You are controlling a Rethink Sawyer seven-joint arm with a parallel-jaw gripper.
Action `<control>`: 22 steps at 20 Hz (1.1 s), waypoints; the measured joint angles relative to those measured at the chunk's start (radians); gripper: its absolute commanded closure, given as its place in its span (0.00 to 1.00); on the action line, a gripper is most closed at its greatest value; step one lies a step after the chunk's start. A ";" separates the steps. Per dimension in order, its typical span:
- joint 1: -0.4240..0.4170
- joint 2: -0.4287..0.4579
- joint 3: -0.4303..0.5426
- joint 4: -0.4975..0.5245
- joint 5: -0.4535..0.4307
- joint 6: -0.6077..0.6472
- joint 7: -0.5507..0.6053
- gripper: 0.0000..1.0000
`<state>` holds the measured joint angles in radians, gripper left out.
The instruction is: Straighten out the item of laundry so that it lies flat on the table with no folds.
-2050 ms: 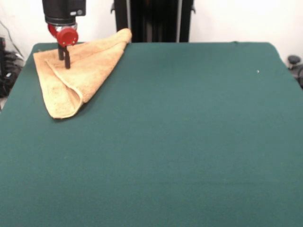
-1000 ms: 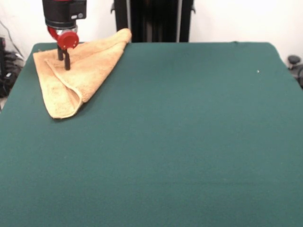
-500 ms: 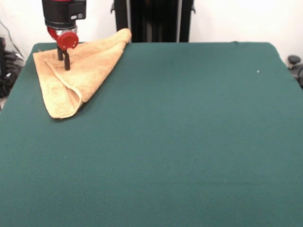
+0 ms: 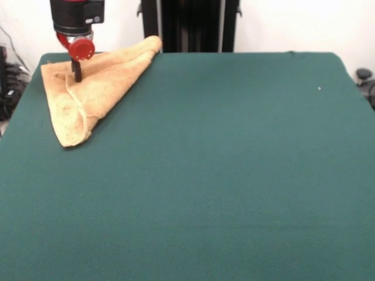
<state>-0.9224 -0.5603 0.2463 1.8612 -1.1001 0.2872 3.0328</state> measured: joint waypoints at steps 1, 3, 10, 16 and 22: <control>0.001 0.000 0.000 0.000 -0.001 0.000 0.000 1.00; 0.002 0.000 0.000 -0.001 -0.004 0.000 0.000 0.00; 0.014 -0.001 -0.002 -0.007 -0.008 -0.001 0.000 0.00; 0.014 -0.003 -0.002 -0.006 -0.009 -0.002 0.000 0.00; 0.037 -0.006 -0.011 -0.009 -0.012 0.014 0.000 0.00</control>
<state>-0.8858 -0.5660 0.2352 1.8518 -1.1119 0.3016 3.0328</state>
